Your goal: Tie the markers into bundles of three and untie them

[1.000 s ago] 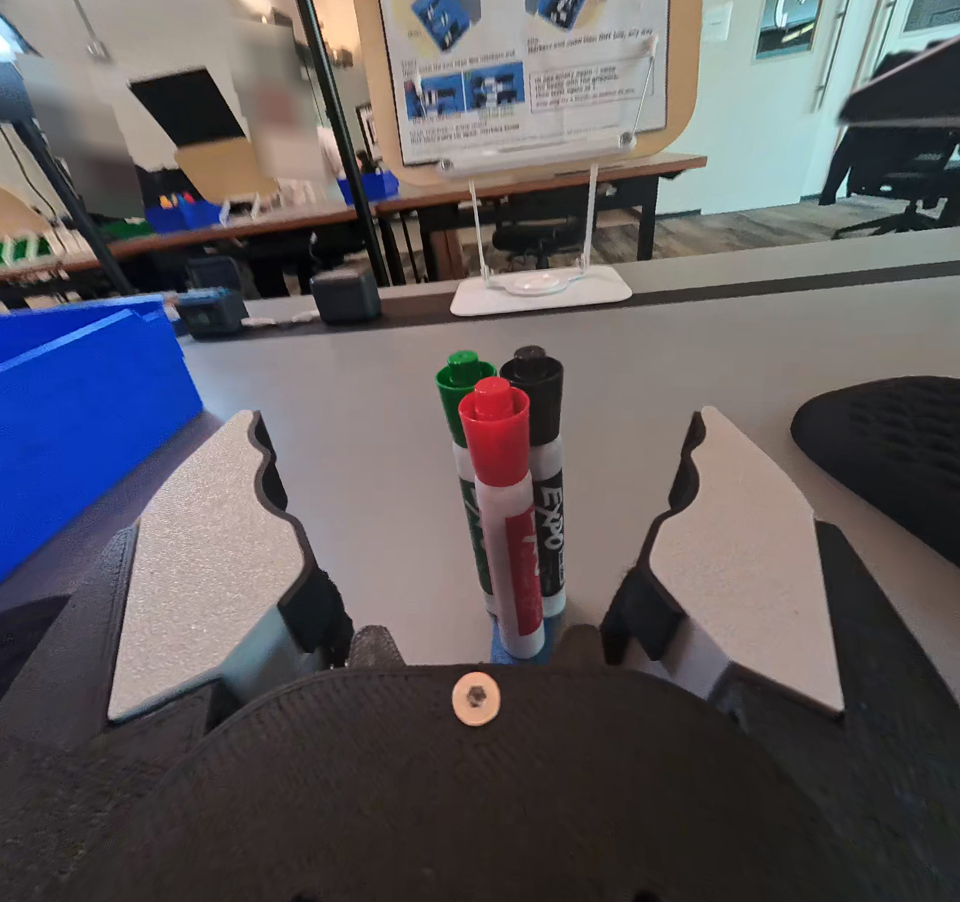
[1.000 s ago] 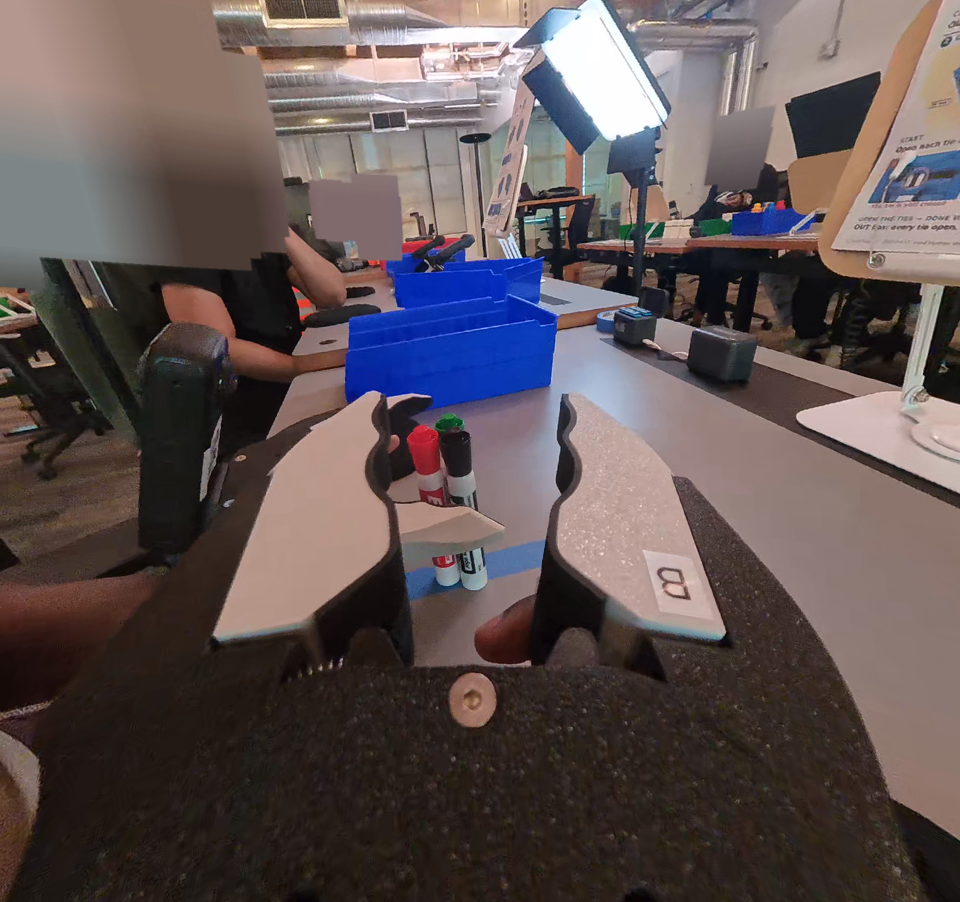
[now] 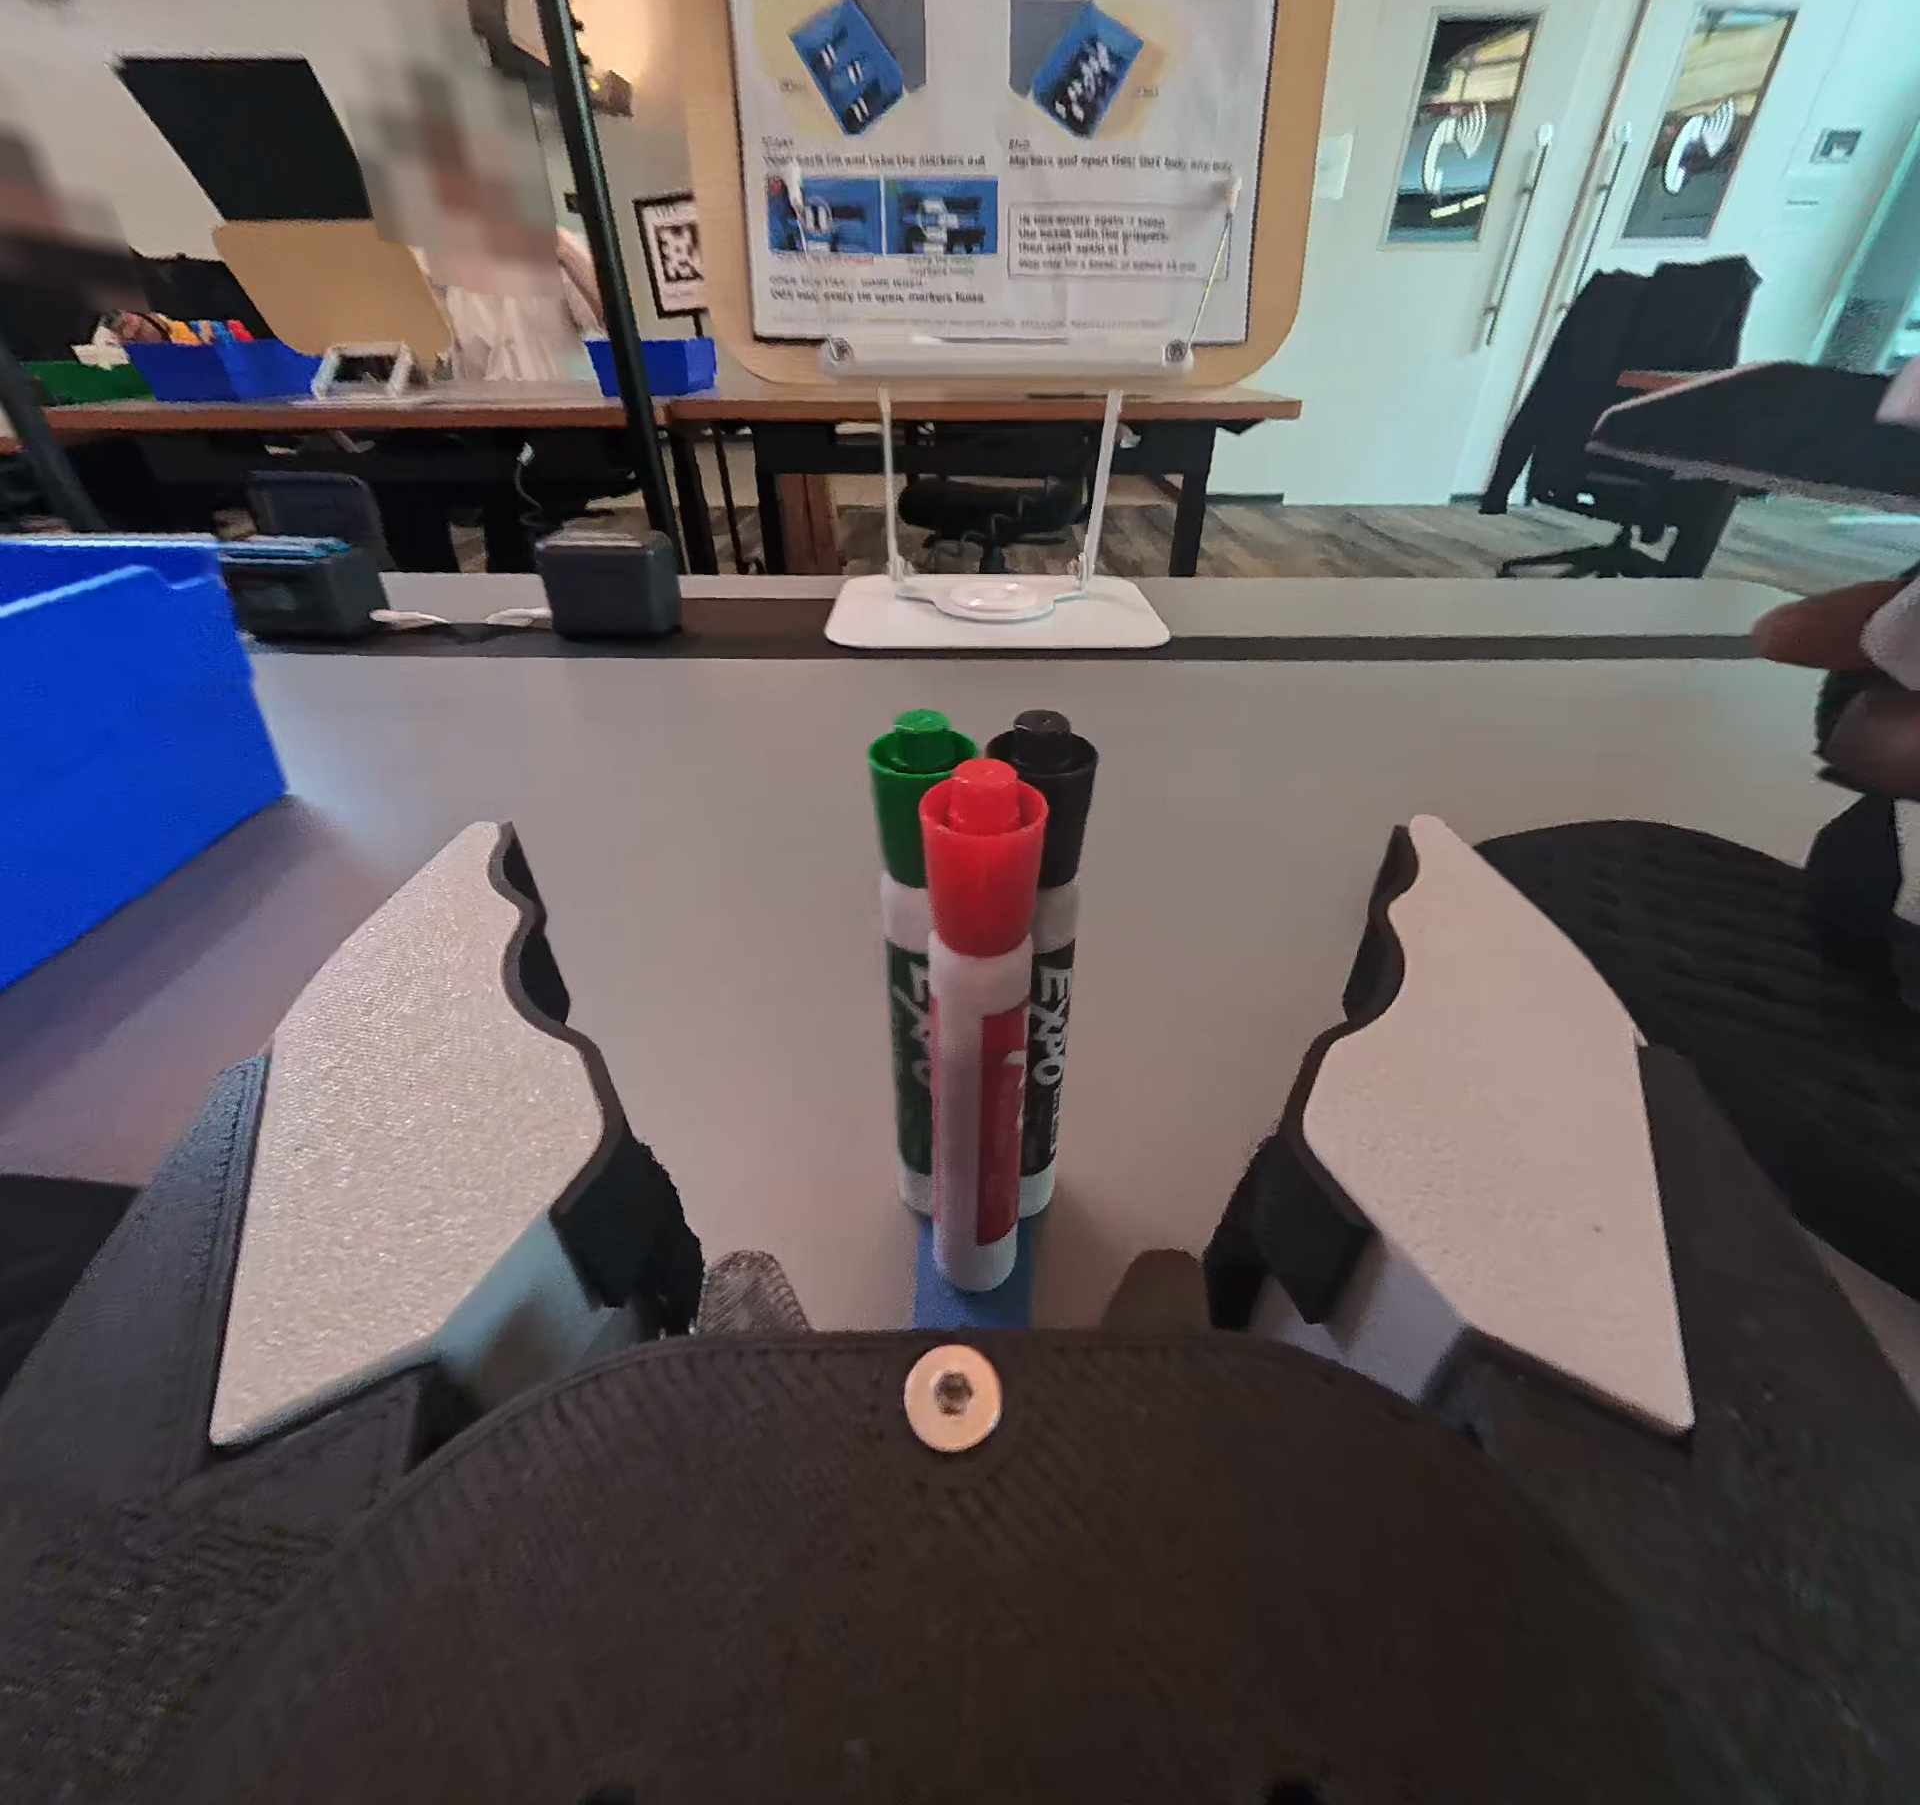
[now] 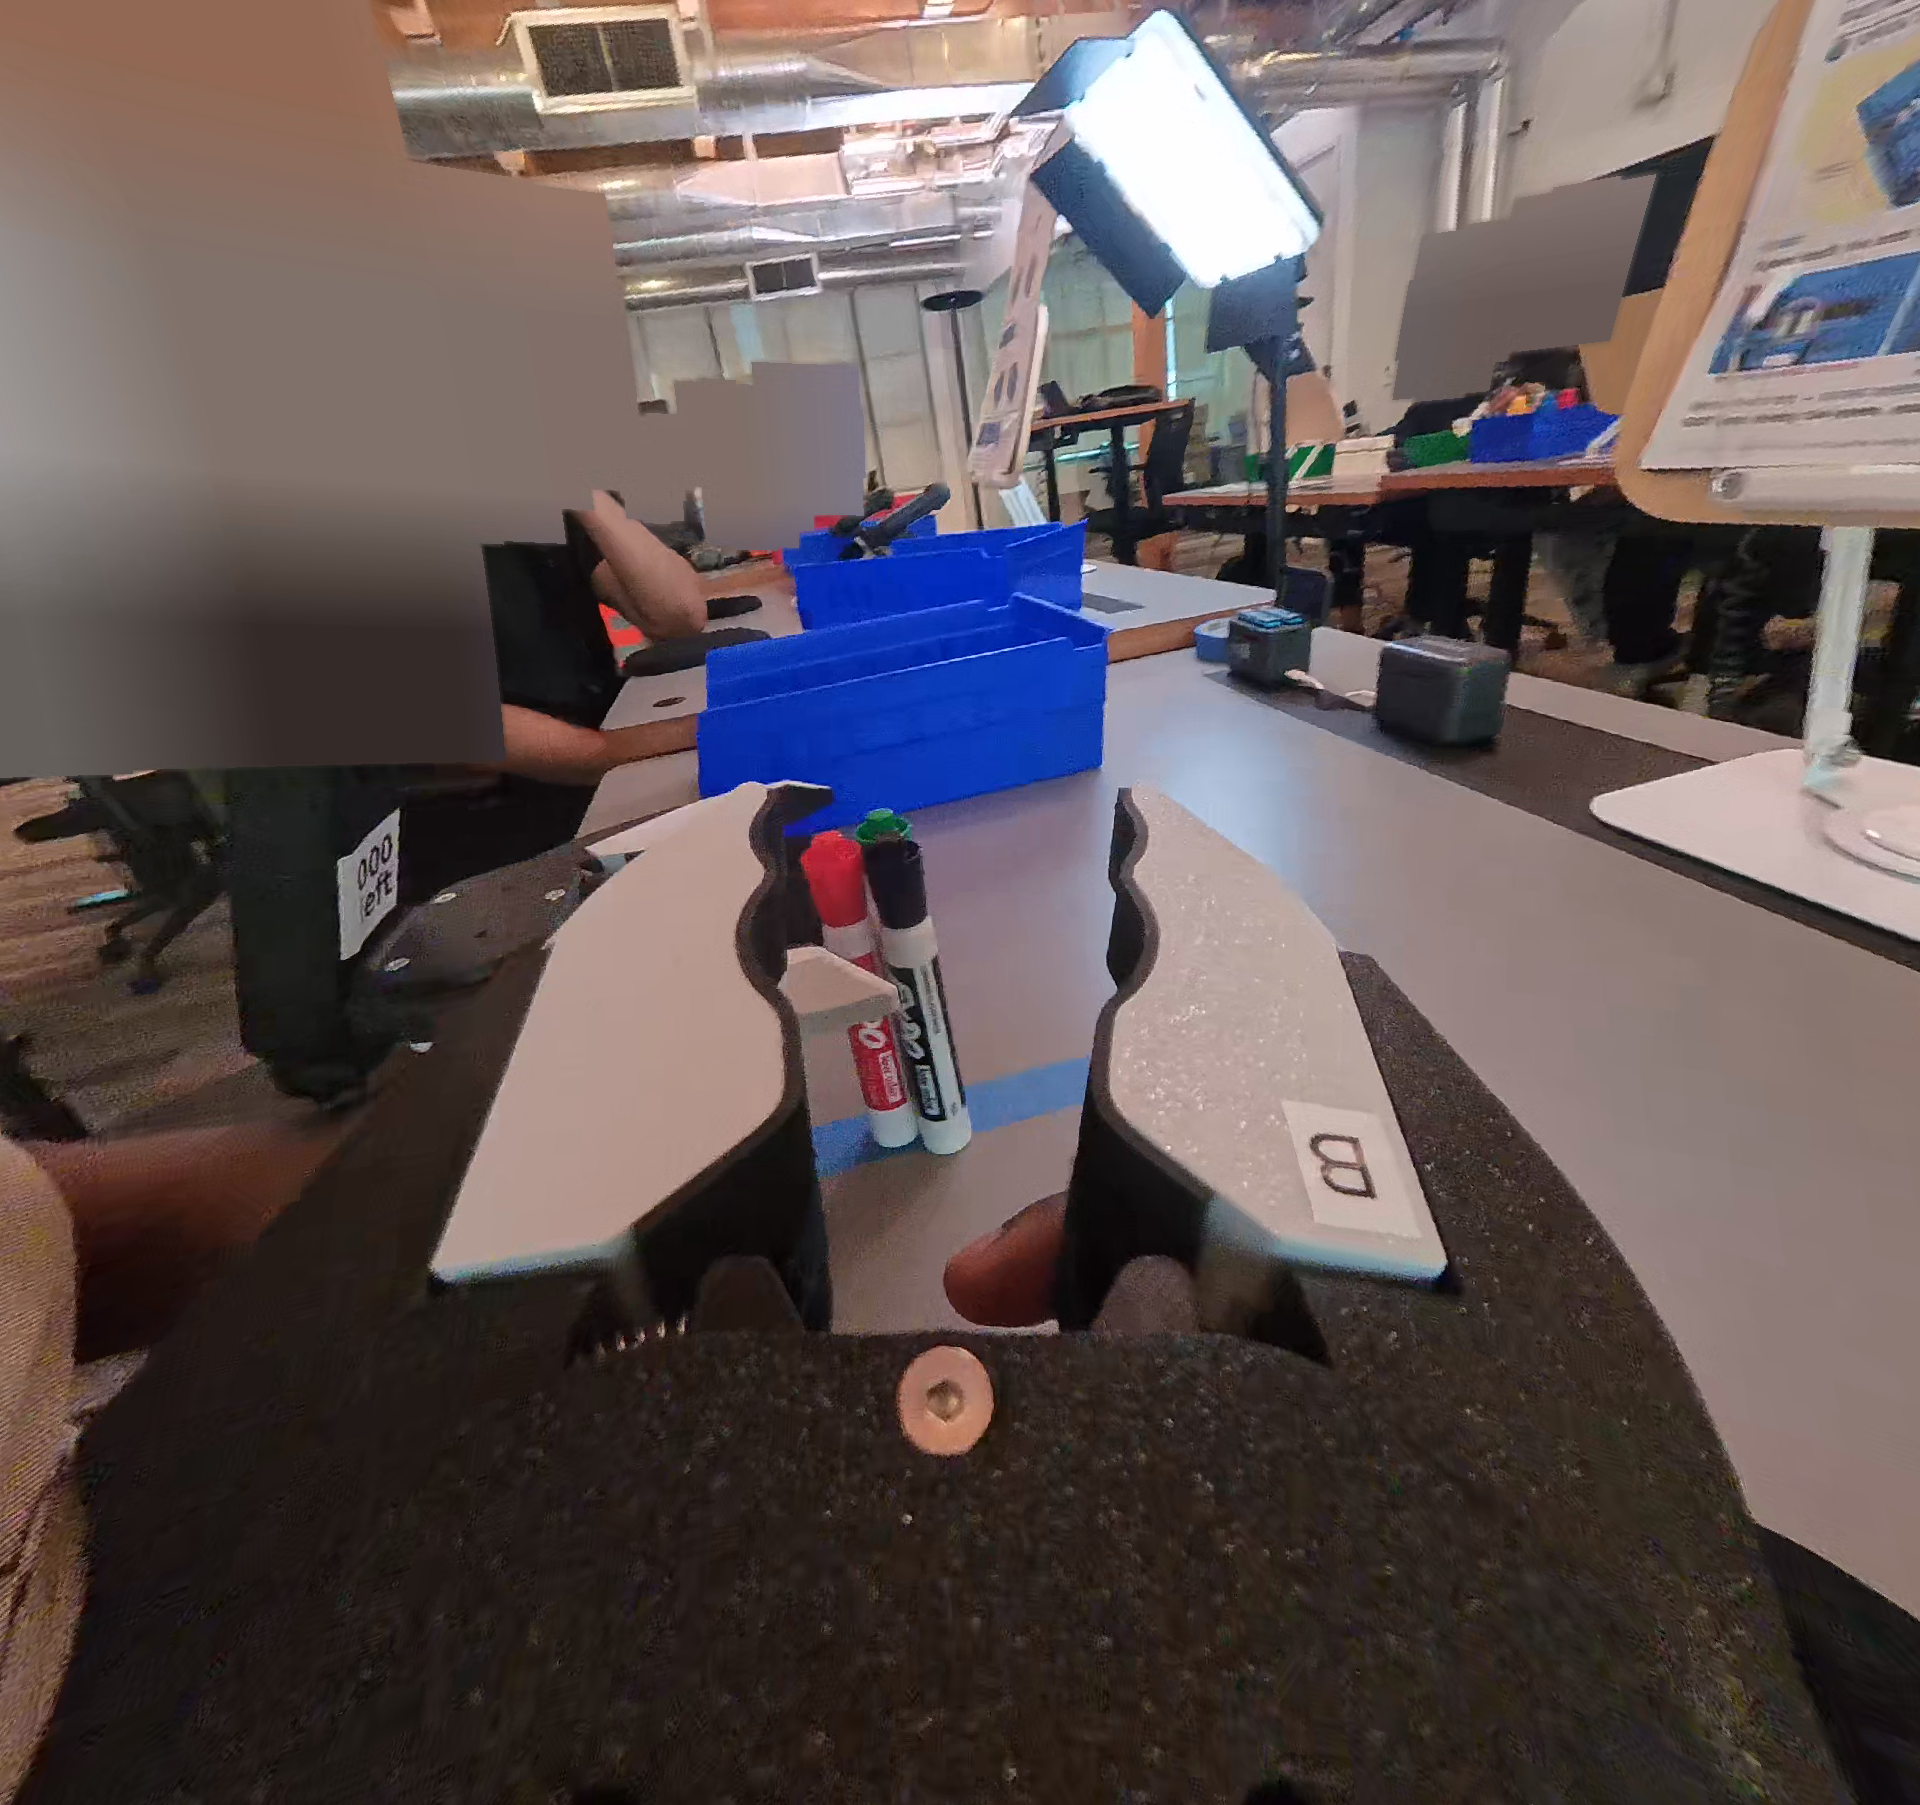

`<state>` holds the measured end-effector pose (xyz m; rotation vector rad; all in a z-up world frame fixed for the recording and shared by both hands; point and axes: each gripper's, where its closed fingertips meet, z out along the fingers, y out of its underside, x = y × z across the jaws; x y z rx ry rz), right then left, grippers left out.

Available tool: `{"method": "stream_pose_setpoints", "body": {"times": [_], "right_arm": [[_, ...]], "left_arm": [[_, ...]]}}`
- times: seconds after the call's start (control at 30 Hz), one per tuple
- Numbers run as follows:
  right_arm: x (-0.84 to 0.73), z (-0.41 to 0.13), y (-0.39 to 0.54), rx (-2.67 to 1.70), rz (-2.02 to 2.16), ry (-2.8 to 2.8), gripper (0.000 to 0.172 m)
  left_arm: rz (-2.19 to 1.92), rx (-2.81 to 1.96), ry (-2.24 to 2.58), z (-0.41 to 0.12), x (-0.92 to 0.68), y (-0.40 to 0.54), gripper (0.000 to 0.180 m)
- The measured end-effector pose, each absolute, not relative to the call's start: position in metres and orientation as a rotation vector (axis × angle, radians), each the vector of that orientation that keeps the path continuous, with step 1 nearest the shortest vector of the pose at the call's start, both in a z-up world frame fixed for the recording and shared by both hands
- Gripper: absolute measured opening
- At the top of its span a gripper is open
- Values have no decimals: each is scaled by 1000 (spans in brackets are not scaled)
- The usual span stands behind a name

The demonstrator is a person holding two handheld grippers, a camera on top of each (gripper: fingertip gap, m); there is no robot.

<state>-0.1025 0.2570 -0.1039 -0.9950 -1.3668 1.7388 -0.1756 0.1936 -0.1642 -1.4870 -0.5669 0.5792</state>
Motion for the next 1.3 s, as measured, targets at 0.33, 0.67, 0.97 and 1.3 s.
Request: {"method": "stream_pose_setpoints", "body": {"times": [0.33, 0.67, 0.97, 1.3], "right_arm": [[-92, -104, 137, -831, 1476, -2295, 0], [-90, -150, 79, -736, 1086, -2619, 0], [-124, -152, 80, -797, 999, -2529, 0], [-124, -154, 72, -753, 970, -2582, 0]], "left_arm": [[567, -1394, -550, -159, -153, 167, 145], [585, -1374, -482, -152, -152, 163, 145], [607, -1349, -465, -143, -151, 157, 144], [591, -1377, -469, -147, -151, 157, 140]]}}
